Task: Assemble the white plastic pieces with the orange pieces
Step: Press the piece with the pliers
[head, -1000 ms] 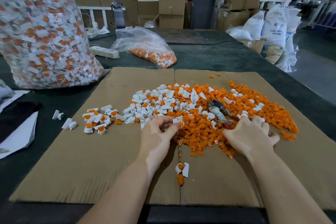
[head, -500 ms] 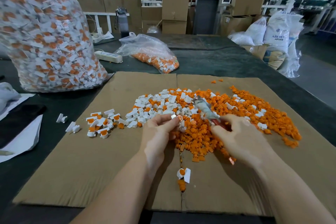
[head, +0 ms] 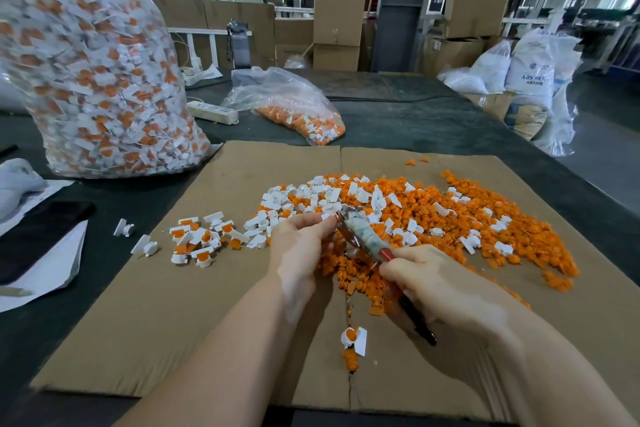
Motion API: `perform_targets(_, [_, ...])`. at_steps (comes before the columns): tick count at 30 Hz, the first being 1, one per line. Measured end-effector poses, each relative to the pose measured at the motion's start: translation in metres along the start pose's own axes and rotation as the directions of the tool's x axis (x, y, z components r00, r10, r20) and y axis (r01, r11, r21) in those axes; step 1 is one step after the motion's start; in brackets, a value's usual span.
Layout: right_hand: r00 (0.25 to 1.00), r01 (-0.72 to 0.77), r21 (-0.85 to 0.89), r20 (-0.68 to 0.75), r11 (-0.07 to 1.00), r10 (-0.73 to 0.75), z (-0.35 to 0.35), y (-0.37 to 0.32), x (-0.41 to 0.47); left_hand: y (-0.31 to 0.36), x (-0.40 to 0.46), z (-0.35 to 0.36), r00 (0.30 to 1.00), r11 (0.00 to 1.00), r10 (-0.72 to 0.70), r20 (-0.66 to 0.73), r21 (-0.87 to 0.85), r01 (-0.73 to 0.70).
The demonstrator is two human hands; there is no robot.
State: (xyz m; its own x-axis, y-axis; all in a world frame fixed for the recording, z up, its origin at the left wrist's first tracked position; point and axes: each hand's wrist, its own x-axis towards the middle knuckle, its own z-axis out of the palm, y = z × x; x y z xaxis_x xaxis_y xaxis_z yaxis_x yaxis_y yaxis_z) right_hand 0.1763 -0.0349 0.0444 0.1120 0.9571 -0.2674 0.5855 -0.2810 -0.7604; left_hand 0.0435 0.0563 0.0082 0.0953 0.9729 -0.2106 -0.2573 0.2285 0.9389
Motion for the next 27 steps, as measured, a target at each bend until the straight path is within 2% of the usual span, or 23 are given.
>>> perform_targets(7, [0.984, 0.118, -0.174, -0.114, 0.978, -0.139, 0.007, 0.0, -0.003, -0.001, -0.002, 0.004, 1.0, 0.999, -0.009, -0.006, -0.054, 0.009])
perform_targets(13, [0.964, 0.102, -0.239, -0.217, 0.966, -0.155, 0.015, 0.007, -0.002, -0.002, -0.003, 0.006, 1.0, 0.999, 0.0, -0.022, -0.046, -0.001])
perform_targets(16, [0.955, 0.098, -0.162, -0.262, 0.982, -0.138, 0.016, 0.015, -0.003, -0.004, -0.005, 0.002, 1.0, 0.998, -0.007, -0.016, -0.07, 0.006])
perform_targets(18, [0.941, 0.059, -0.091, -0.328, 0.994, -0.086, 0.012, 0.023, -0.002, -0.008, -0.007, -0.003, 1.0, 0.998, -0.006, -0.004, -0.066, 0.006])
perform_targets(20, [0.891, 0.0, -0.105, -0.451, 0.995, -0.047, 0.006, 0.031, 0.003, -0.013, -0.01, -0.008, 0.999, 0.999, 0.05, 0.013, 0.004, -0.05])
perform_targets(22, [0.812, -0.091, -0.198, -0.582, 0.976, -0.043, -0.001, 0.039, 0.009, -0.019, -0.013, -0.01, 0.985, 0.97, 0.171, 0.029, 0.169, -0.173])
perform_targets(24, [0.74, -0.192, -0.294, -0.67, 0.936, -0.058, -0.009, 0.047, 0.013, -0.023, -0.016, -0.01, 0.964, 0.928, 0.257, 0.061, 0.265, -0.264])
perform_targets(27, [0.709, -0.296, -0.406, -0.7, 0.865, -0.085, -0.018, 0.057, 0.02, -0.027, -0.017, -0.009, 0.952, 0.881, 0.291, 0.092, 0.363, -0.304])
